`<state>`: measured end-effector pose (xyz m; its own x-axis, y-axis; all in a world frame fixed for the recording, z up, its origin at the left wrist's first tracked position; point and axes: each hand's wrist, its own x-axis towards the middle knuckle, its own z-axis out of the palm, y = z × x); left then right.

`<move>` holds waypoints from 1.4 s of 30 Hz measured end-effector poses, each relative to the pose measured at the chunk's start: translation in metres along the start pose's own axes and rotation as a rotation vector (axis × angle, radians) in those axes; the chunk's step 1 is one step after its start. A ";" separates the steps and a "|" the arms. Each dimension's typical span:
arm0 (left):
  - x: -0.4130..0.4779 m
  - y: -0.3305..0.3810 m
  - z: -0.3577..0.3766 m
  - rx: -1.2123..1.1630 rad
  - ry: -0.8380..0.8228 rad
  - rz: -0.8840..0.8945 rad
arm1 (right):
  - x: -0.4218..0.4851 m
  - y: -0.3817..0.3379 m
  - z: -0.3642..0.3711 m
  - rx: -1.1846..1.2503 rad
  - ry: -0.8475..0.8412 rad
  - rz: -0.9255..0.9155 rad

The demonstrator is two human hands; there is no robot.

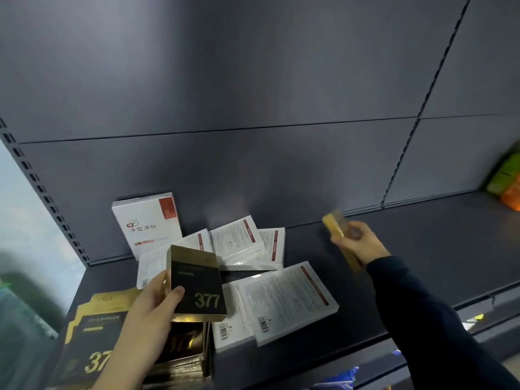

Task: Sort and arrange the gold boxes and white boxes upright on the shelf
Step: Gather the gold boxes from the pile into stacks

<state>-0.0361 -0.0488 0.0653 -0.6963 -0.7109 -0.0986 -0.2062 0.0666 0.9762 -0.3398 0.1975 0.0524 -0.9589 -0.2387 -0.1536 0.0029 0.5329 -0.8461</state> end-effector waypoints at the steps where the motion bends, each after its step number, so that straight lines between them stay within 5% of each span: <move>1: -0.002 0.002 -0.001 0.007 0.033 -0.014 | -0.008 -0.013 0.006 0.298 -0.068 0.010; 3: -0.001 0.000 -0.008 -0.009 0.078 -0.069 | -0.028 -0.038 0.021 0.777 -0.293 0.098; 5: -0.001 0.000 -0.016 -0.042 0.119 -0.106 | -0.051 -0.064 0.040 0.998 -0.516 0.174; 10: -0.013 0.001 -0.032 -0.081 0.177 -0.060 | -0.095 -0.095 0.092 0.915 -0.909 0.181; 14: -0.020 -0.001 -0.046 -0.134 0.215 -0.028 | -0.110 -0.102 0.116 0.807 -1.168 0.000; 19: -0.028 -0.015 -0.073 -0.176 0.295 -0.013 | -0.115 -0.118 0.137 0.629 -0.981 -0.026; 26: -0.039 -0.030 -0.114 -0.224 0.492 -0.016 | -0.134 -0.111 0.164 0.822 -0.815 0.209; 31: -0.039 -0.042 -0.122 -0.074 0.422 -0.053 | -0.145 -0.099 0.178 0.804 -0.710 0.392; 42: -0.032 -0.046 -0.108 0.291 0.361 -0.079 | -0.139 -0.098 0.148 0.284 -0.626 0.118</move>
<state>0.0698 -0.1046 0.0442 -0.3977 -0.9163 -0.0466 -0.4691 0.1594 0.8686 -0.1645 0.0582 0.0811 -0.6042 -0.6606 -0.4455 0.2529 0.3713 -0.8934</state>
